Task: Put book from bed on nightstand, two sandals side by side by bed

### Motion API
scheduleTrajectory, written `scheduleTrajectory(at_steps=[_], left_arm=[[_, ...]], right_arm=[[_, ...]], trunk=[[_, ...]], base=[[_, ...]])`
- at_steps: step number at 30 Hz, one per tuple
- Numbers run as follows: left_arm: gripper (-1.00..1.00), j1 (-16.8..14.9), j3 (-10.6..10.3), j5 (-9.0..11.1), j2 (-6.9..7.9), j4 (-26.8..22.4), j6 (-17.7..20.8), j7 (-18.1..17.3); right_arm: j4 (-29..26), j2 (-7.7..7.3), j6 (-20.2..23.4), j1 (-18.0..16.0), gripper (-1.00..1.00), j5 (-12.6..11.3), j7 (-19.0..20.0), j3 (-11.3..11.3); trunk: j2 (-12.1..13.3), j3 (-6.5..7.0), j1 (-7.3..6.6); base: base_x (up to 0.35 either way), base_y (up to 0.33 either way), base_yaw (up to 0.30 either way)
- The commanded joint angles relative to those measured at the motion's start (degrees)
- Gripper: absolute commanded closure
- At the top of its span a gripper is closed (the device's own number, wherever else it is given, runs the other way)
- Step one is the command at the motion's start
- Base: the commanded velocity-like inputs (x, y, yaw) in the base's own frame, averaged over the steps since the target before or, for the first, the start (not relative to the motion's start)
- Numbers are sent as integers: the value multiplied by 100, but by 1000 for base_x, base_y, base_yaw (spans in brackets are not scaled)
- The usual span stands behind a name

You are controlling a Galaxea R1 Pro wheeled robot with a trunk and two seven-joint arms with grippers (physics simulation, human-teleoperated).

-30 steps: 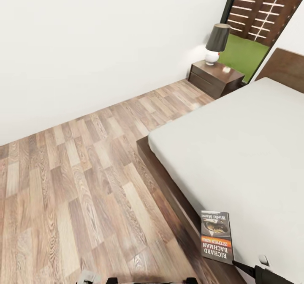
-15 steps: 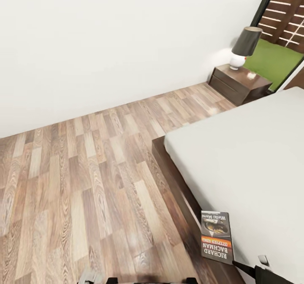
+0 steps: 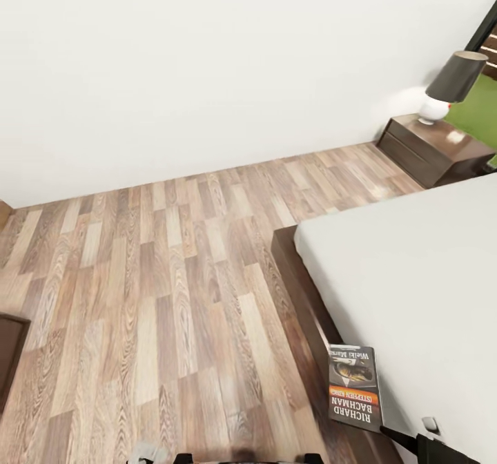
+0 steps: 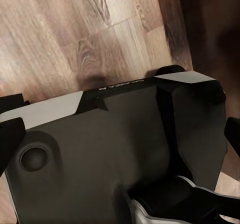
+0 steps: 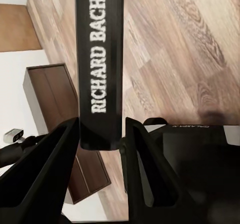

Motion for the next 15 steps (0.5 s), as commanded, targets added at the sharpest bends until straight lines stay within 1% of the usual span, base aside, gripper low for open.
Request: scheduleTrajectory(at_steps=[1,15], left_arm=[[-100,-5,40,-62,-1,5,-35,-15],[-100,-5,41,-62,-1,5,-35,-15]], right_arm=[[-5,-3,59,0,100,-62,16,31],[-5,-3,56,0,100,-62,8,31]], trunk=[[-6,-6,2],[-6,-6,2]], base=[[0,0,294],[0,0,294]])
